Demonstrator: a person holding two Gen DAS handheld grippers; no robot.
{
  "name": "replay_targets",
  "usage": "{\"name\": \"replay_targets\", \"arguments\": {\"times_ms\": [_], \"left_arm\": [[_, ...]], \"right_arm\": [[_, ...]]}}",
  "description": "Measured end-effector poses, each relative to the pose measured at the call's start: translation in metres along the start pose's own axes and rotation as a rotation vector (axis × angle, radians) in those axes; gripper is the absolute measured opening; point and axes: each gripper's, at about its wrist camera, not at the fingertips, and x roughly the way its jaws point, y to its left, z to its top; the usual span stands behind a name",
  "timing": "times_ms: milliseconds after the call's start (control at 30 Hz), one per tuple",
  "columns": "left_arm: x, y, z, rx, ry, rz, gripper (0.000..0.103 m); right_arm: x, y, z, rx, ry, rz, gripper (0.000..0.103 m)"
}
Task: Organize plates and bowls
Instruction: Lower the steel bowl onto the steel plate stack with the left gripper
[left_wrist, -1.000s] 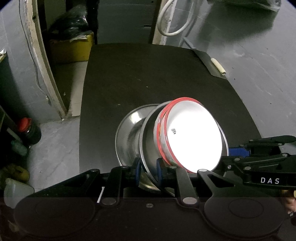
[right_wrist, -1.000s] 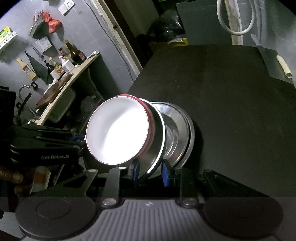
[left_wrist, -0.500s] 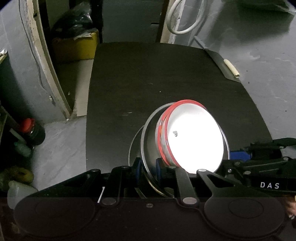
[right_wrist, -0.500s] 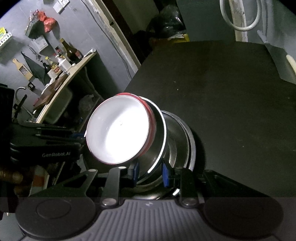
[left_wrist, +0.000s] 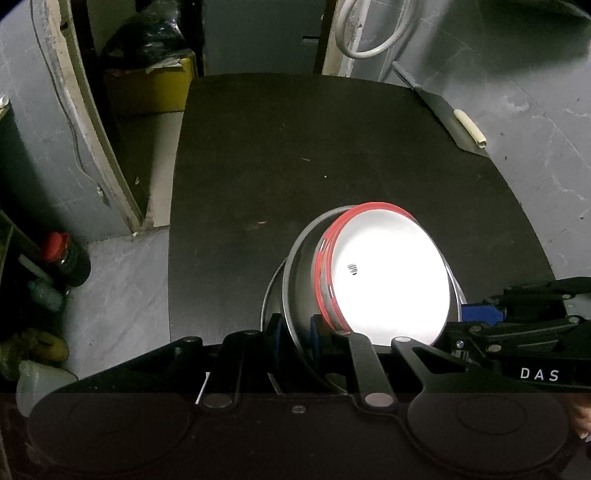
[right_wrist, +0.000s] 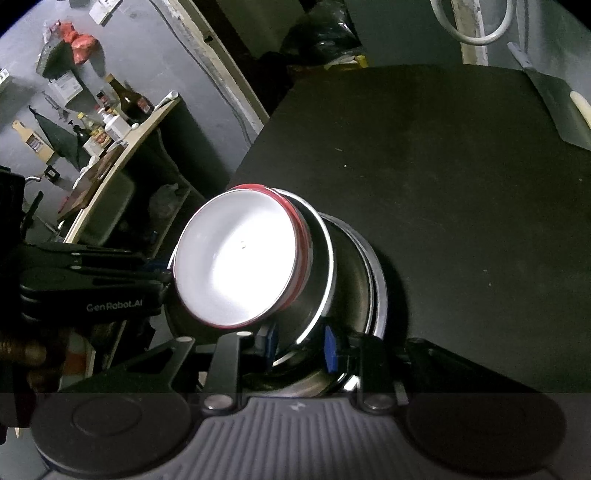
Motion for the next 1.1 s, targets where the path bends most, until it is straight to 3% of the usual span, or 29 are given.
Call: {"name": "replay_targets", "arguments": {"times_ms": [1100], "left_arm": [[-0.0004,-0.0028,-0.0010,-0.011,0.010,0.012,0.016]], "right_arm": [[-0.0025,0.0023,-0.0064,0.015,-0.018,-0.041,0.030]]}}
